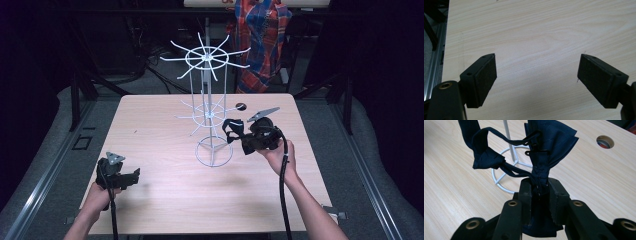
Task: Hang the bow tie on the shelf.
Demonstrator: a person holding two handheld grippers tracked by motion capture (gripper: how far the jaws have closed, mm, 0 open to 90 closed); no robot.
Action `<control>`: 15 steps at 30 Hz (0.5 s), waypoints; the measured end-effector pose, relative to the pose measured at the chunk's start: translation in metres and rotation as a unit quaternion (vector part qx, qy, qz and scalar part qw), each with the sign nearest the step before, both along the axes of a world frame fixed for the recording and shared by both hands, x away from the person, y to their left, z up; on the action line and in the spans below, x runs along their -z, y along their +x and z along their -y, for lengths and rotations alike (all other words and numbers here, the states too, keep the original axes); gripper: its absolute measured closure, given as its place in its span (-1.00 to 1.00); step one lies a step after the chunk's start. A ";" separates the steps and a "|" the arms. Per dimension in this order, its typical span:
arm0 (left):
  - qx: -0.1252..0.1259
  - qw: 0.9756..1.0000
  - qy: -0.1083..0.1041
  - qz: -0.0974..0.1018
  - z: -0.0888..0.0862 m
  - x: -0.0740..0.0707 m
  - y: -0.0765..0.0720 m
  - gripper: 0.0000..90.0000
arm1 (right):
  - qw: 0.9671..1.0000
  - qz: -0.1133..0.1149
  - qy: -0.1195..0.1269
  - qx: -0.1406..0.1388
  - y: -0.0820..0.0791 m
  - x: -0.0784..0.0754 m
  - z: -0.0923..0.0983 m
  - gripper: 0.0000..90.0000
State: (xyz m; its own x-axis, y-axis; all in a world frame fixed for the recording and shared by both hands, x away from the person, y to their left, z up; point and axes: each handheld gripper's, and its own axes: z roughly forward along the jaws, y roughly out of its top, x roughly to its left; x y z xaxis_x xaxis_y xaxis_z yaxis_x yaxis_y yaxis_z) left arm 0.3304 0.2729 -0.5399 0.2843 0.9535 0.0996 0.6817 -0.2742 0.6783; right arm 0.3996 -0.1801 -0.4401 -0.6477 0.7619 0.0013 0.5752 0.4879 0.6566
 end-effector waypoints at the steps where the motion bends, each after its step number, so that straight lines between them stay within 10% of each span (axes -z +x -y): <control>1: 0.000 1.000 0.000 0.000 0.000 0.000 0.000 -0.64 | 1.000 -0.001 0.000 0.000 0.000 0.001 0.000 0.65; 15: 0.000 1.000 0.002 0.000 0.000 0.001 0.000 -0.64 | 1.000 -0.014 0.006 0.001 0.005 0.013 -0.004 0.62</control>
